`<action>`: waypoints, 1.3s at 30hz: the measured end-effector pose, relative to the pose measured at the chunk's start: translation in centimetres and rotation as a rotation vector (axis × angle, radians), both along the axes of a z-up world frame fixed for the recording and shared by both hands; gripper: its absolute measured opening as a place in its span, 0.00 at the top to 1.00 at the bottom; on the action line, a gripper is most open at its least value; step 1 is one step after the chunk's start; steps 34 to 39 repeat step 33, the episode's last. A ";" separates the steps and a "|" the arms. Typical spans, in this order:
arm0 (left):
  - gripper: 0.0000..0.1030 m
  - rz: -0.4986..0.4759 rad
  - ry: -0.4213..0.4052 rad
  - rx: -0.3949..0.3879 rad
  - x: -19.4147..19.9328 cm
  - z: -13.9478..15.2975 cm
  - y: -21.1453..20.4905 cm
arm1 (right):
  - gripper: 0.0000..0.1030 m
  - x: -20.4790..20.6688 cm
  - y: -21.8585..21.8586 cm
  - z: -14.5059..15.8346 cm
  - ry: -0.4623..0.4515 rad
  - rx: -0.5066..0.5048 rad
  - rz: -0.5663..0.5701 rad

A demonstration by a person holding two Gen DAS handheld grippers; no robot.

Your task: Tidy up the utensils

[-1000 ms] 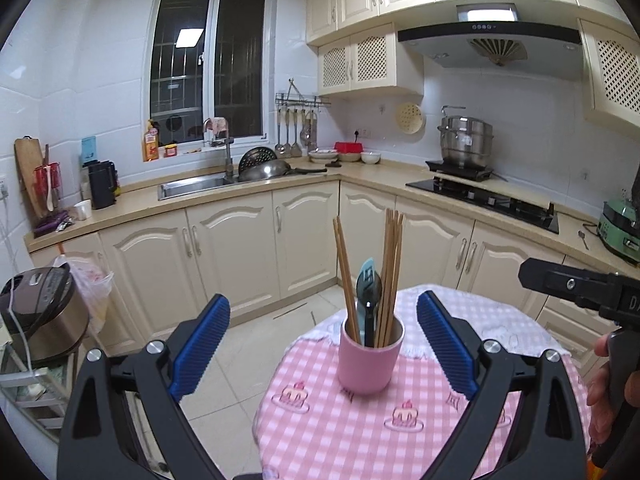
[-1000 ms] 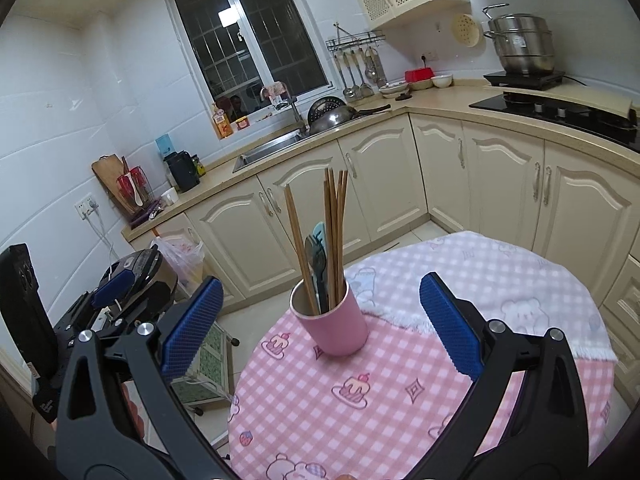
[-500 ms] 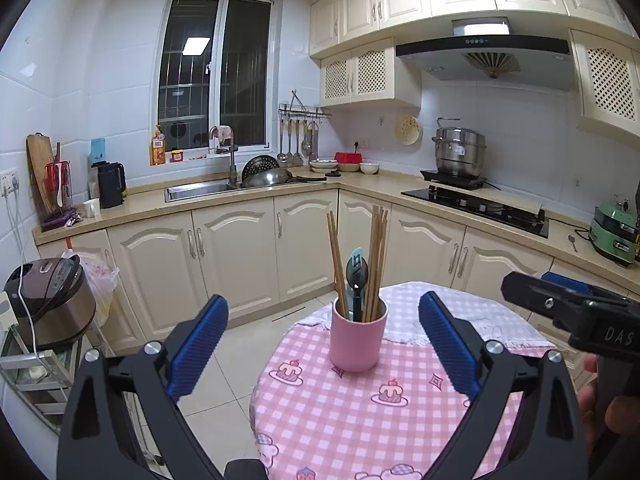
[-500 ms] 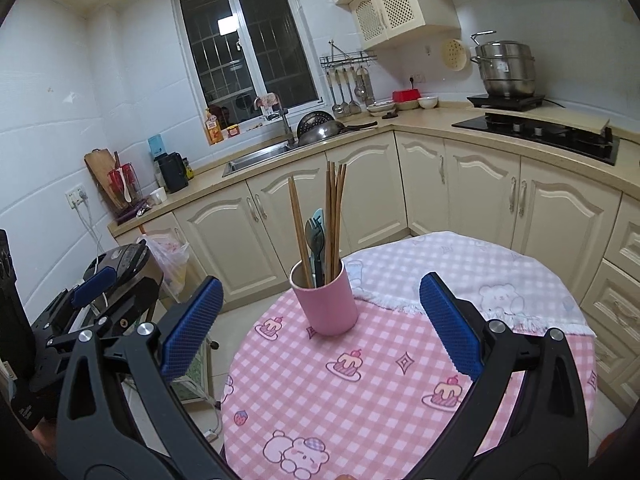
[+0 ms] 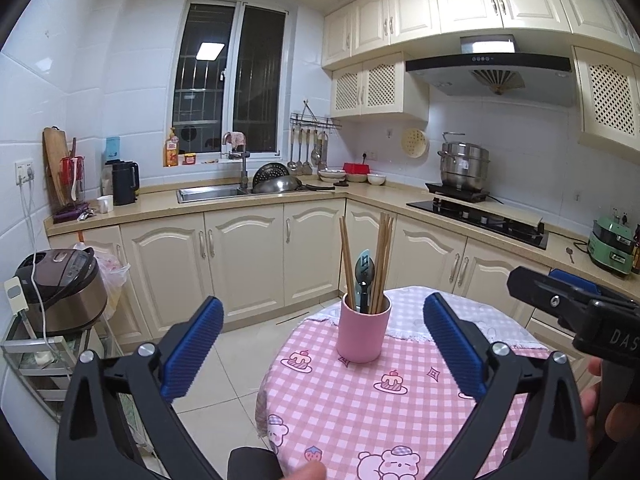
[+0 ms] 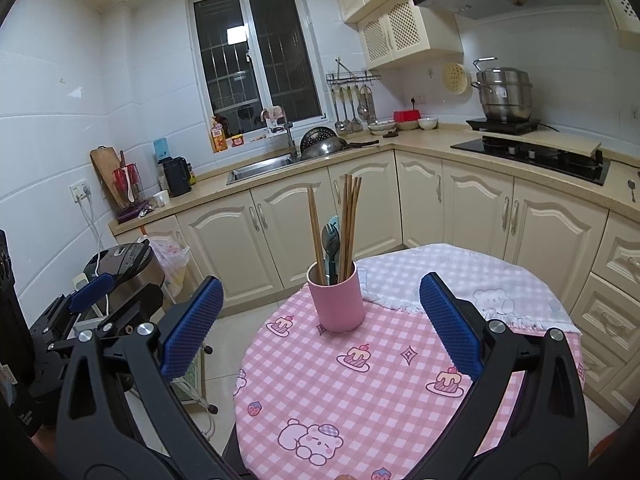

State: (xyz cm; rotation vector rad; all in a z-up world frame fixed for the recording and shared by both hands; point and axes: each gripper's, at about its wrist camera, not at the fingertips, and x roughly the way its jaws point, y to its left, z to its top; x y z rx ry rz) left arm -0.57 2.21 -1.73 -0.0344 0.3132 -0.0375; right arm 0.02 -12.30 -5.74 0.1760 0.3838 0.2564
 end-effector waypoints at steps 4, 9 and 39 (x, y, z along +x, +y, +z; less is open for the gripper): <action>0.05 0.014 -0.001 0.005 -0.6 -0.1 0.2 | 0.06 -0.7 0.1 0.4 -0.017 -0.005 -0.007; 0.05 0.027 0.011 0.010 -0.7 -0.2 0.3 | 0.06 -1.0 0.1 0.4 -0.025 -0.003 -0.009; 0.04 0.048 -0.010 0.026 -0.9 -0.2 0.5 | 0.06 -0.6 0.5 -0.8 -0.005 0.022 0.003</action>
